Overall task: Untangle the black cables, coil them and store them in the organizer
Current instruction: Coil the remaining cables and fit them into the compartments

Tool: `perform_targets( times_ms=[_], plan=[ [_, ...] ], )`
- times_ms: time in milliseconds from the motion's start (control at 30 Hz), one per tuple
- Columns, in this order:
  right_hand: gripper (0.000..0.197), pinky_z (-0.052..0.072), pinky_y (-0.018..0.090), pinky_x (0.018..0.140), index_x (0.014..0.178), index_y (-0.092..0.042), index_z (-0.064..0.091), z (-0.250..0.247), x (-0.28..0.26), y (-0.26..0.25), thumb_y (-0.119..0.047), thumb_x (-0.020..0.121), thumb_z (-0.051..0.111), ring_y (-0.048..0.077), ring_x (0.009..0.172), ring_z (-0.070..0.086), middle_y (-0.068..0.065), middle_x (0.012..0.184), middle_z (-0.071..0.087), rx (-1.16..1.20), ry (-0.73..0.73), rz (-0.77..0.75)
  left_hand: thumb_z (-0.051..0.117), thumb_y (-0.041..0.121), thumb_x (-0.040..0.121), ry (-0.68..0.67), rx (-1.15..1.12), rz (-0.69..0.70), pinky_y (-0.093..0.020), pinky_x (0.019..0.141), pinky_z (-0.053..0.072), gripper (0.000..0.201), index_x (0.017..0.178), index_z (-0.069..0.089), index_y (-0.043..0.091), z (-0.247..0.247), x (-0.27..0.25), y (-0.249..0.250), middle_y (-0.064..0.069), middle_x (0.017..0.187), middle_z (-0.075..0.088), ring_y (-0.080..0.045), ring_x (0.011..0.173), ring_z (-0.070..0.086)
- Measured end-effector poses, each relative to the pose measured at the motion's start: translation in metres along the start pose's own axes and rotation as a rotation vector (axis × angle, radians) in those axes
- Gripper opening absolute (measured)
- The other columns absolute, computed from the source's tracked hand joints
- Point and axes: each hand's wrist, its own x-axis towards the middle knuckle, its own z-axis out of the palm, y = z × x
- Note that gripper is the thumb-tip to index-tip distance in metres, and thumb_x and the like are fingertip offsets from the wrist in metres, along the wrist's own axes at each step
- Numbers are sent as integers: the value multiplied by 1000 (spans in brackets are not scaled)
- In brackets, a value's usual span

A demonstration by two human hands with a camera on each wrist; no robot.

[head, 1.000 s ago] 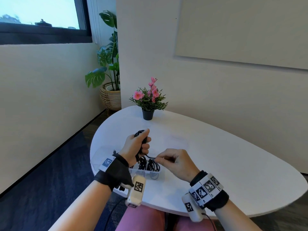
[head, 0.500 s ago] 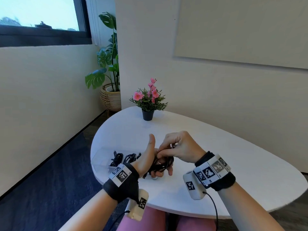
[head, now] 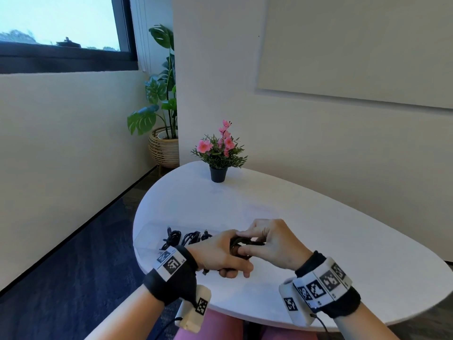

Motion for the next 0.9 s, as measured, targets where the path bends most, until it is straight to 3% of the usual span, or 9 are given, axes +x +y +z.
perform_targets(
  times_ms=[100,200,267,367,433,533,633,700,900],
  plan=[
    [17,54,29,73,97,-19,76,10,-2,0,-13,83,69,10,75,65,3,83,69,-87,66,-57,61,4,89,41,73,7,-18,43,44,16,99,49,6,6,3,2,-10,77,67,-11,50,60],
    [16,54,26,71,95,-15,76,10,-2,1,-9,84,67,8,76,65,1,83,71,-53,154,-81,60,14,91,137,44,5,-32,70,58,14,96,47,11,5,6,-1,-11,89,72,-22,78,72],
    [15,54,30,71,93,-14,77,0,-1,6,-7,83,68,9,75,65,-1,81,71,-11,234,-37,60,21,92,268,158,45,-39,80,58,11,93,51,14,1,8,-6,-7,88,73,-21,80,72],
    [17,55,36,74,91,-15,77,-13,1,7,-3,82,69,14,75,67,0,79,72,127,255,24,55,23,94,364,287,183,-33,74,57,11,83,55,22,-4,6,-8,6,73,67,-14,68,66],
    [19,54,30,71,92,-13,76,-16,1,4,0,82,68,10,73,66,-2,77,71,241,210,34,53,23,95,354,350,237,-21,63,50,12,84,55,22,-4,5,-9,15,66,62,-6,61,58],
    [19,45,17,61,102,0,71,-26,-2,0,2,86,62,6,65,59,-4,73,67,475,63,79,46,24,98,387,444,298,-14,60,43,16,85,54,21,-6,3,-10,13,67,59,0,58,54],
    [30,39,20,58,115,-6,67,-39,-7,4,-13,86,61,12,65,52,3,80,61,661,-151,110,40,25,99,451,514,347,-9,56,38,26,76,49,31,-8,2,-11,13,64,54,2,55,54],
    [32,40,23,60,116,-7,66,-40,-8,7,-9,84,61,16,68,53,9,84,61,722,-185,106,38,23,100,484,547,370,-8,55,35,32,72,47,33,-7,2,-11,15,60,51,3,53,52],
    [23,54,25,71,88,-3,74,-18,3,-1,13,72,69,16,77,70,8,84,75,589,201,129,37,24,100,526,580,372,-7,54,37,32,71,46,32,-2,10,-6,6,59,58,-1,49,55]
  ],
)
